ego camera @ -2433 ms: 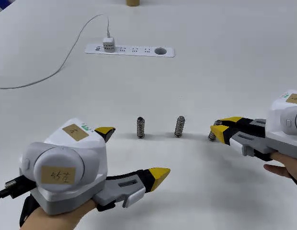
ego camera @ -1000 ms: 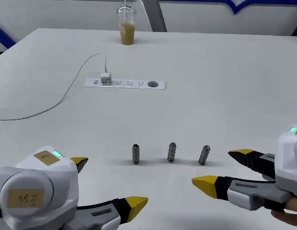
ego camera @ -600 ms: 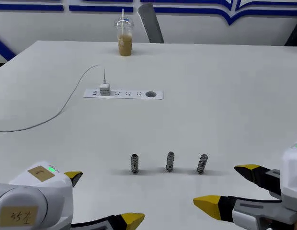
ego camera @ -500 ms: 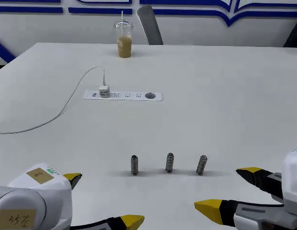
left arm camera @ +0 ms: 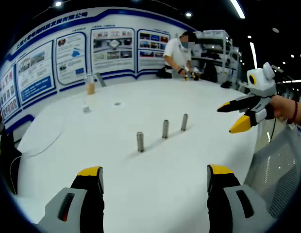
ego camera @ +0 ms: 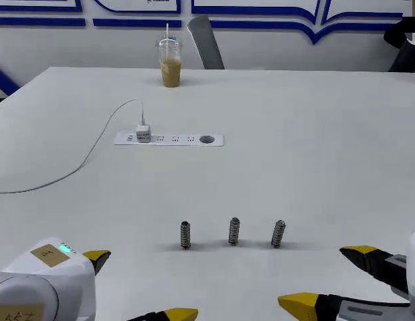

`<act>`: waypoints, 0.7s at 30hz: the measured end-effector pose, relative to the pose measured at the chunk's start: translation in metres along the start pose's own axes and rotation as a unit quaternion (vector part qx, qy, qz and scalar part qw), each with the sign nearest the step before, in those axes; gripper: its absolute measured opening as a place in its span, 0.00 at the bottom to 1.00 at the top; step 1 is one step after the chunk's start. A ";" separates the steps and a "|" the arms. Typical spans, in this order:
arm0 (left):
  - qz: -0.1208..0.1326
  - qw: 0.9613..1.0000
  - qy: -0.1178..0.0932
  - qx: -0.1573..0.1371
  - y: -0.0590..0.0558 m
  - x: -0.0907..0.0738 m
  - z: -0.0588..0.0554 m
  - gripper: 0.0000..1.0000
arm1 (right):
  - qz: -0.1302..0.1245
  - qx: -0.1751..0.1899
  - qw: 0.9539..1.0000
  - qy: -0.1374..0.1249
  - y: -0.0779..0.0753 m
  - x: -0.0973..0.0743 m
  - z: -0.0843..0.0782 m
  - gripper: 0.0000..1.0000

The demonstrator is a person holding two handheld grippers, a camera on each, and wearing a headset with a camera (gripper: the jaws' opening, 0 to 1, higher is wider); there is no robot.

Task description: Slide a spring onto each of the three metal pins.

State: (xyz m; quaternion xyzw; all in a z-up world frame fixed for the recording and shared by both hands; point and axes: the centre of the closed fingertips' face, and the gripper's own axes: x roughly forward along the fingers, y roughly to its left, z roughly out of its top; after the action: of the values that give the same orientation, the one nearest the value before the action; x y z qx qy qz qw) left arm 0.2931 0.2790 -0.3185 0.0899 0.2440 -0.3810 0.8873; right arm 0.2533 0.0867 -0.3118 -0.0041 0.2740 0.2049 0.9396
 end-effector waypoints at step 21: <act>0.001 1.000 0.001 -0.006 -0.002 -0.004 0.000 0.89 | -0.004 0.017 1.000 0.001 0.002 -0.008 -0.009 0.82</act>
State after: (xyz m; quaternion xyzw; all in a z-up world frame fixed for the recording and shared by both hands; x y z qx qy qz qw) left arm 0.2891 0.2800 -0.3167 0.0851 0.2474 -0.3787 0.8878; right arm 0.2417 0.0849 -0.3151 0.0103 0.2779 0.1969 0.9402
